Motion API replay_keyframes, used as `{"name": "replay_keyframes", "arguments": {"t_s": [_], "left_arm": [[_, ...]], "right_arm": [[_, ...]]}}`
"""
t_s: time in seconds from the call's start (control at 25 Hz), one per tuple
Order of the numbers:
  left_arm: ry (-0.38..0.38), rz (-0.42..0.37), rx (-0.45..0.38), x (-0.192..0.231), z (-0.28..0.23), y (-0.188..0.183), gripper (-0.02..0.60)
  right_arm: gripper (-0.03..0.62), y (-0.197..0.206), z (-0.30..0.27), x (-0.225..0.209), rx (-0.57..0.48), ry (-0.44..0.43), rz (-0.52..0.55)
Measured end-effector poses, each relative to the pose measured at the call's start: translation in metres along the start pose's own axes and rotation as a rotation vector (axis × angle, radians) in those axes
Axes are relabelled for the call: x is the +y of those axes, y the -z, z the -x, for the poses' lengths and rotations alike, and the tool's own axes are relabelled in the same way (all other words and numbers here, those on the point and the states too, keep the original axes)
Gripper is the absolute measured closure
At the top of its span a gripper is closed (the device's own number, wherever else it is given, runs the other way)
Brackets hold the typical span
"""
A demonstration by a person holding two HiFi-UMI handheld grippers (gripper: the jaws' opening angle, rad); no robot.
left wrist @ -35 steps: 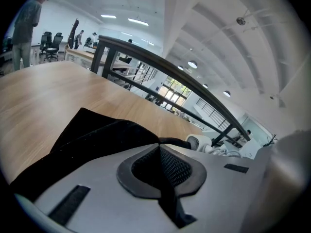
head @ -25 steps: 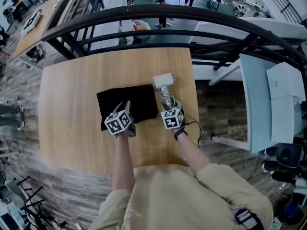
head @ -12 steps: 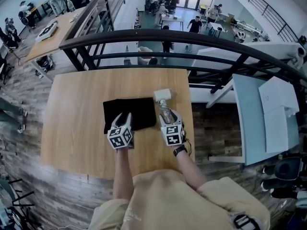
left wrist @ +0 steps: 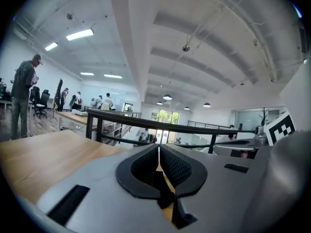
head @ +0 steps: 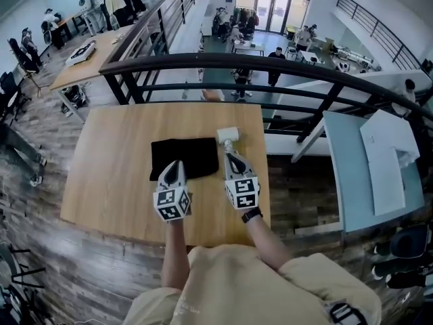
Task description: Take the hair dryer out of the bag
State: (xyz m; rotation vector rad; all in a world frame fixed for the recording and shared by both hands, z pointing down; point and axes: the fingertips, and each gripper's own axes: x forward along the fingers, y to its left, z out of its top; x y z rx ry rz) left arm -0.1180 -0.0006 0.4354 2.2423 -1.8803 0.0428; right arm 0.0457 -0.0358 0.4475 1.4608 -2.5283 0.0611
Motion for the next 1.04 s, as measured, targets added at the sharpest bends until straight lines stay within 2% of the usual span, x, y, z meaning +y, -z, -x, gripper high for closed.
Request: {"name": "replay_keyframes", "arguments": {"t_s": [0.36, 0.56, 0.76, 1.04], "left_arm": [[-0.04, -0.097, -0.107, -0.044, 0.059, -0.024, 0.569], [-0.034, -0.119, -0.104, -0.06, 0.08, -0.022, 0.569], [-0.044, -0.101, -0.101, -0.064, 0.091, -0.016, 0.569], [-0.061, -0.178, -0.07, -0.065, 0.083, -0.009, 0.569]], "right_arm": [[0.58, -0.041, 0.08, 0.008, -0.143, -0.028, 0.033], [0.58, -0.046, 0.105, 0.019, -0.174, -0.06, 0.028], [0.58, -0.035, 0.116, 0.022, -0.169, -0.072, 0.002], [0.58, -0.034, 0.114, 0.026, -0.181, -0.113, -0.054]]}}
